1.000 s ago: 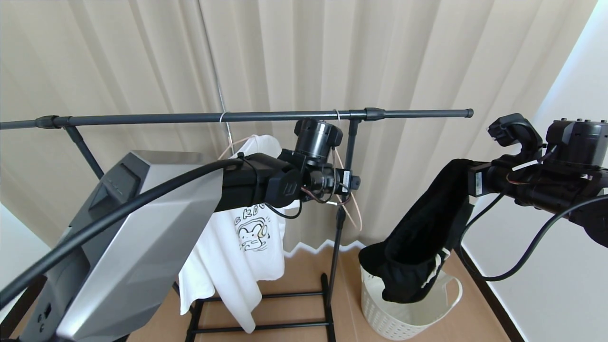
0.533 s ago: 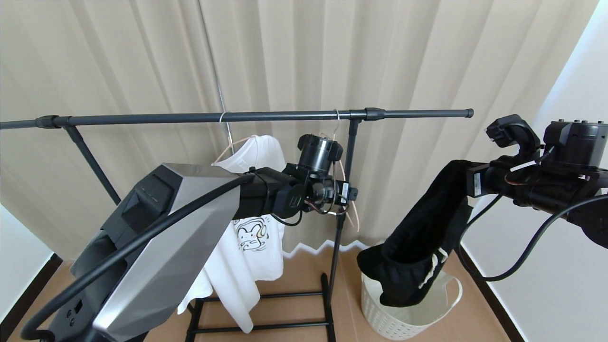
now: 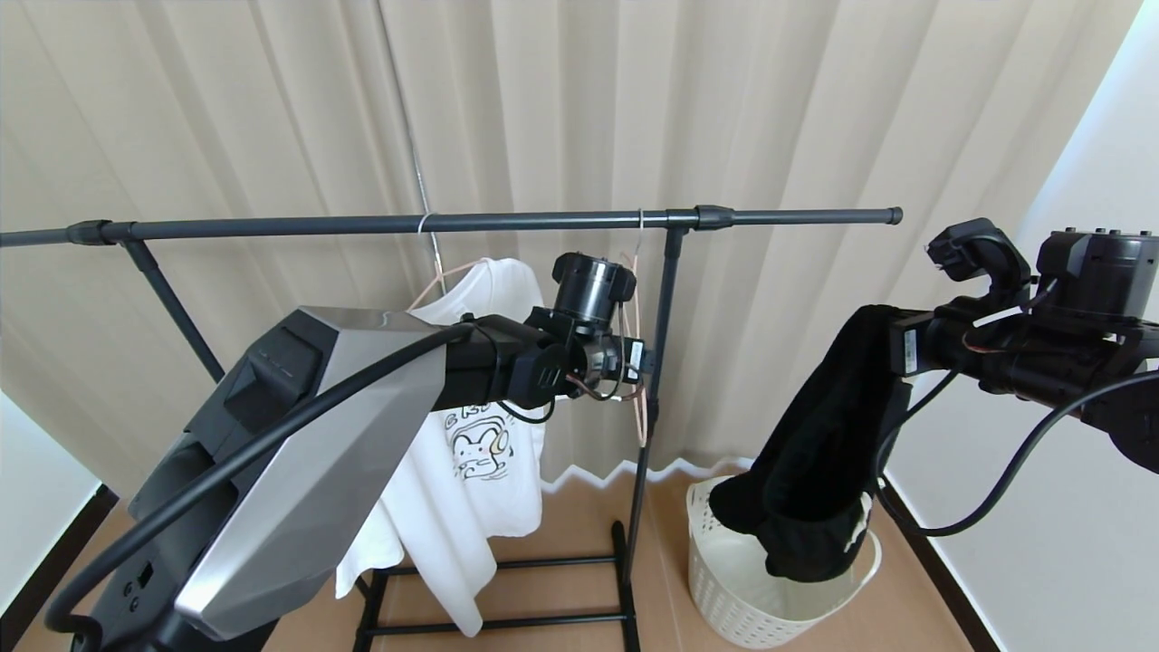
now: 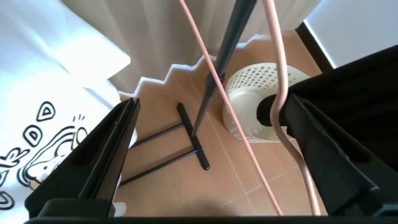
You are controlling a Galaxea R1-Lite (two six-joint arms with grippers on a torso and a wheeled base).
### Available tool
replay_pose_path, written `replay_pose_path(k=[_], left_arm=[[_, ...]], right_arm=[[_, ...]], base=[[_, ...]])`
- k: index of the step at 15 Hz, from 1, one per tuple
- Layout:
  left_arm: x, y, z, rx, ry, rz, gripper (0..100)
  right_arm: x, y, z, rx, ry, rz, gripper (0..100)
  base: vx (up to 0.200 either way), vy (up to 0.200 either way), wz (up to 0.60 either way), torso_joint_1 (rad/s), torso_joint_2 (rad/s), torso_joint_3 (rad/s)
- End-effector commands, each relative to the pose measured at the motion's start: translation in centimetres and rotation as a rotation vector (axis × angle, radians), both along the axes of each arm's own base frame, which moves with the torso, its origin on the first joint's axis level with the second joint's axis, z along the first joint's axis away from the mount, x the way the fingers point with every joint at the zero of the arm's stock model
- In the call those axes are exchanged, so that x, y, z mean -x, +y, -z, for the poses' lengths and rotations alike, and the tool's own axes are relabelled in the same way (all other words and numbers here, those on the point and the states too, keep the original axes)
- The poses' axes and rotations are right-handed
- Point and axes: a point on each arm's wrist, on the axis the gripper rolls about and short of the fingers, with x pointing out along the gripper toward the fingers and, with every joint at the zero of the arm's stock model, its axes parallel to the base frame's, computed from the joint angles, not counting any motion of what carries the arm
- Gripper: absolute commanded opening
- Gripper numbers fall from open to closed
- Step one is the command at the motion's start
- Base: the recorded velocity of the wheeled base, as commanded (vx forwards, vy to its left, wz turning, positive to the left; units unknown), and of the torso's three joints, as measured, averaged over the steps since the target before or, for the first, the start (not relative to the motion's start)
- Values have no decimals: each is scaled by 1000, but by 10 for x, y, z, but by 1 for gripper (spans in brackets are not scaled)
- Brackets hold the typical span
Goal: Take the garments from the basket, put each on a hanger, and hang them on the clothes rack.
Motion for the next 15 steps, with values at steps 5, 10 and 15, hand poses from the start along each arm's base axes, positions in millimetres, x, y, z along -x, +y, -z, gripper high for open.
replay_pose_path(k=[5, 10, 15], left_arm=[[-4, 5, 1, -36, -15, -9, 100], [-8, 3, 6, -36, -48, 7, 100], [-11, -1, 15, -34, -59, 35, 100]], right_arm=[[0, 1, 0, 0, 1, -5, 0], [0, 2, 0, 0, 1, -6, 0], [0, 2, 1, 0, 3, -6, 0]], base=[[0, 0, 0, 0, 0, 0], [0, 0, 0, 0, 0, 0], [0, 0, 0, 0, 0, 0]])
